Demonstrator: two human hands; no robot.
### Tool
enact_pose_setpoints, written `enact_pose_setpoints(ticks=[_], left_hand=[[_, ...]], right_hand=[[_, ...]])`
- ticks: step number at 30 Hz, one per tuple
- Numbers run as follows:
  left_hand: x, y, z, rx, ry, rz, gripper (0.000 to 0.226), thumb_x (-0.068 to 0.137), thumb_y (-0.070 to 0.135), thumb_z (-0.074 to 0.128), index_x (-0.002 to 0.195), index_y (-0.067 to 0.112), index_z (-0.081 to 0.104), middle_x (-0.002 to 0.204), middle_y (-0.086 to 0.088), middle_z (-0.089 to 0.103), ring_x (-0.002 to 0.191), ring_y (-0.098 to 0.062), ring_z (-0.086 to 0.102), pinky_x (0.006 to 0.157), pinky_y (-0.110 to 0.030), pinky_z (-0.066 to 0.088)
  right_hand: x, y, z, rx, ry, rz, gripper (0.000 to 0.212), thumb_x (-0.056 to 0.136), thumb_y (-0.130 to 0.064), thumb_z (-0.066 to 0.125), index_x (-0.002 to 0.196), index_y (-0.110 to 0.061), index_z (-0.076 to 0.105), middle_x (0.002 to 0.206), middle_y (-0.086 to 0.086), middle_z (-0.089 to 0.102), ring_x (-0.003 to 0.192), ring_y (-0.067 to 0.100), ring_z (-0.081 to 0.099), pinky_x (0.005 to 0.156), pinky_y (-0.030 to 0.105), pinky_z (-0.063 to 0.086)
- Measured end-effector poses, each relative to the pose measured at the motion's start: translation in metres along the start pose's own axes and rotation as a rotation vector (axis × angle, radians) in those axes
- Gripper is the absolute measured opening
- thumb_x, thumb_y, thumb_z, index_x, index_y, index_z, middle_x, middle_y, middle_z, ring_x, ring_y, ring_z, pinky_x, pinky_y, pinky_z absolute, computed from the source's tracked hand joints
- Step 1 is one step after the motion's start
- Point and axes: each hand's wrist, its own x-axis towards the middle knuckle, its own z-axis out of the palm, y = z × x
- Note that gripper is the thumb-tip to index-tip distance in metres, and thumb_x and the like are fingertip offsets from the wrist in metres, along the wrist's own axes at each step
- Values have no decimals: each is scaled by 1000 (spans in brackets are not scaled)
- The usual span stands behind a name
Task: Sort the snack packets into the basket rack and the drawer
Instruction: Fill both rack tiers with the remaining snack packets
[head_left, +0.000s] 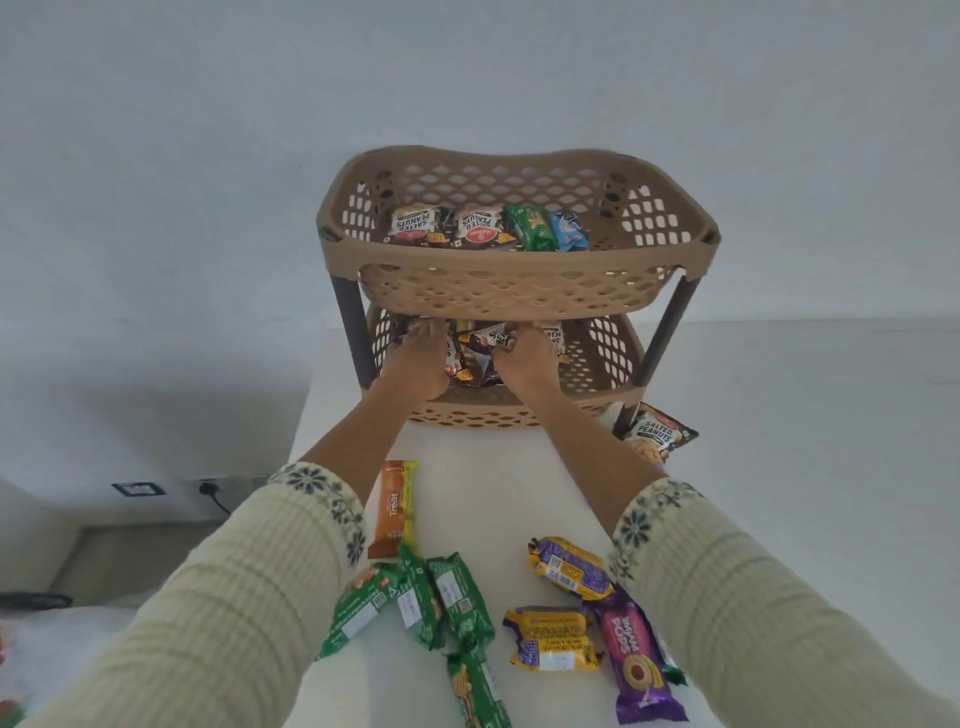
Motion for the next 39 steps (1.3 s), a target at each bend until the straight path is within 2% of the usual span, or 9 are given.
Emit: enact_pose_setpoints(ticks=[8,12,16,20,24,27,32,35,39], left_hand=[[28,-17,25,97,-226,-70,69,92,12,53,152,23,20,146,-13,44,137,-35,37,105,-52,36],[35,-19,23,145,-276,-109,49,94,20,53,142,20,43,141,-12,47,133,-35,38,104,-52,39],[32,-19,22,240,-145,-170,37,93,22,56,130,16,56,146,-20,37,135,-39,35,103,-51,39],[31,-19,26,253,-213,-42,32,96,17,49,126,8,56,116,-13,62,108,-32,61,86,-42,54],[31,-13,18,319,-268,-36,27,97,14,48,120,5,58,113,-11,64,105,-30,62,87,-40,53],[27,-8,15,373,-312,-55,28,97,14,46,122,7,57,115,-10,63,107,-30,61,88,-41,49],[16,0,13,273,-234,-104,37,94,19,53,130,12,52,123,-10,60,115,-31,57,95,-45,47],[-2,13,16,132,19,-20,46,89,24,60,133,16,49,127,-12,56,120,-32,53,98,-49,44],[-36,50,35,-95,364,298,38,87,14,54,124,19,59,120,-6,60,109,-25,58,93,-47,47]], right_hand=[[23,-2,34,-87,-179,157,61,85,-15,67,136,-13,33,135,20,42,120,40,50,92,46,46],[25,3,42,-147,-294,143,37,92,-28,58,123,-9,51,123,15,56,111,32,56,86,40,50],[20,2,45,-332,-169,79,26,93,-21,57,115,-8,62,138,17,41,131,37,35,89,46,48],[17,-1,50,-356,-293,21,18,88,-11,58,103,-2,61,108,16,56,107,36,57,83,41,53],[17,-7,47,-397,-408,-46,5,86,-11,56,84,-8,52,77,7,51,88,32,59,75,38,52],[14,-5,40,-339,-451,-21,6,85,-11,55,83,-6,53,72,6,51,84,31,59,70,36,49],[-5,16,26,-84,-251,-96,38,86,-10,54,123,-16,63,114,8,67,100,25,63,87,39,53],[-27,36,13,86,4,-281,32,84,0,53,108,-13,70,104,6,70,94,22,63,80,31,51],[-58,71,-14,123,224,-375,28,76,5,52,90,-9,72,92,5,70,91,23,61,77,31,47]])
